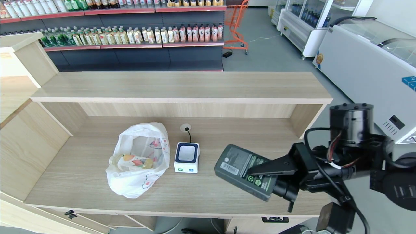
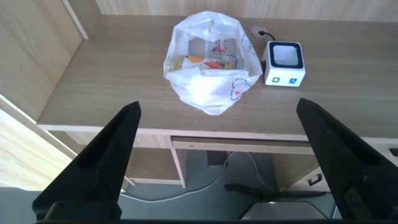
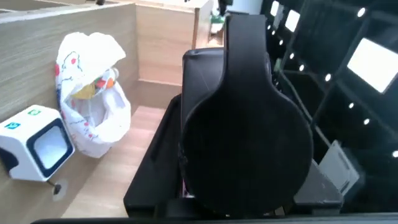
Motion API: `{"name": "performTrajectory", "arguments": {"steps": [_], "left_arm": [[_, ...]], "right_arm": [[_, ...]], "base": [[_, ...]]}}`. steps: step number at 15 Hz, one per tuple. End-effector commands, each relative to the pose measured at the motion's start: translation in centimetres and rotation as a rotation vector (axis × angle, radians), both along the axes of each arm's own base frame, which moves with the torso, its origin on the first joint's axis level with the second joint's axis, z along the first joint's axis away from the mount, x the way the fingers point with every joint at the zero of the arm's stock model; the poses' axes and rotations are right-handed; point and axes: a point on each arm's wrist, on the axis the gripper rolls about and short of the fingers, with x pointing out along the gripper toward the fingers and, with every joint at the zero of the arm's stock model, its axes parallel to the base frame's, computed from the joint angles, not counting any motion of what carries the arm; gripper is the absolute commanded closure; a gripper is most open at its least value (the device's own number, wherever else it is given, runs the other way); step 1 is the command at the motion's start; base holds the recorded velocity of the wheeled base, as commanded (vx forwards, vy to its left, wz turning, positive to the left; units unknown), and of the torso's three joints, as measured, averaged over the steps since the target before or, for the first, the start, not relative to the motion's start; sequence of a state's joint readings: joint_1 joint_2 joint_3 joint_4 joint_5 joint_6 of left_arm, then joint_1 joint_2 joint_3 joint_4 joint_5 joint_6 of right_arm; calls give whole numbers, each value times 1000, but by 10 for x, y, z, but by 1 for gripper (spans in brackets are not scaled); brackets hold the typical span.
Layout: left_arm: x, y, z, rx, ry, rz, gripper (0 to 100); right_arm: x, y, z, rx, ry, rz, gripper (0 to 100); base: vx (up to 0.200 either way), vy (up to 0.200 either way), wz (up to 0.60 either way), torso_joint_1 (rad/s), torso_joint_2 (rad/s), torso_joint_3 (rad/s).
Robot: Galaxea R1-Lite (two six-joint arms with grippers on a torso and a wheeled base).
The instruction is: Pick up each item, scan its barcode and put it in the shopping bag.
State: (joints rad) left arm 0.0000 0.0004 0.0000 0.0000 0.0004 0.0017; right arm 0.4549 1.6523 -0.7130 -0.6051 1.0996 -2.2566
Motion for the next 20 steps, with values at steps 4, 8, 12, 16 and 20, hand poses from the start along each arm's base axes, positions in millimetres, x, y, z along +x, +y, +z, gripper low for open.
{"name": "performTrajectory", "arguments": {"steps": [4,8,12,16,20], "left_arm": [[0,0,0,1,0,0,0],[0,0,0,0,0,1,0],[0,0,0,0,0,0,0],[0,0,0,0,0,1,0],[0,0,0,0,0,1,0]], "right_arm": [[-59,-88,19,113,378,-354,100],[-69,-110,32,282,1130,-552,100],[-47,-113,47,1007,1974,-891,100],[-27,-111,21,1382,2485,-876,100],[-23,-89,13,1309,2649,-850,100]], "base": [[0,0,0,0,0,0],[0,0,0,0,0,0],[0,0,0,0,0,0],[0,0,0,0,0,0],[0,0,0,0,0,0]]}}
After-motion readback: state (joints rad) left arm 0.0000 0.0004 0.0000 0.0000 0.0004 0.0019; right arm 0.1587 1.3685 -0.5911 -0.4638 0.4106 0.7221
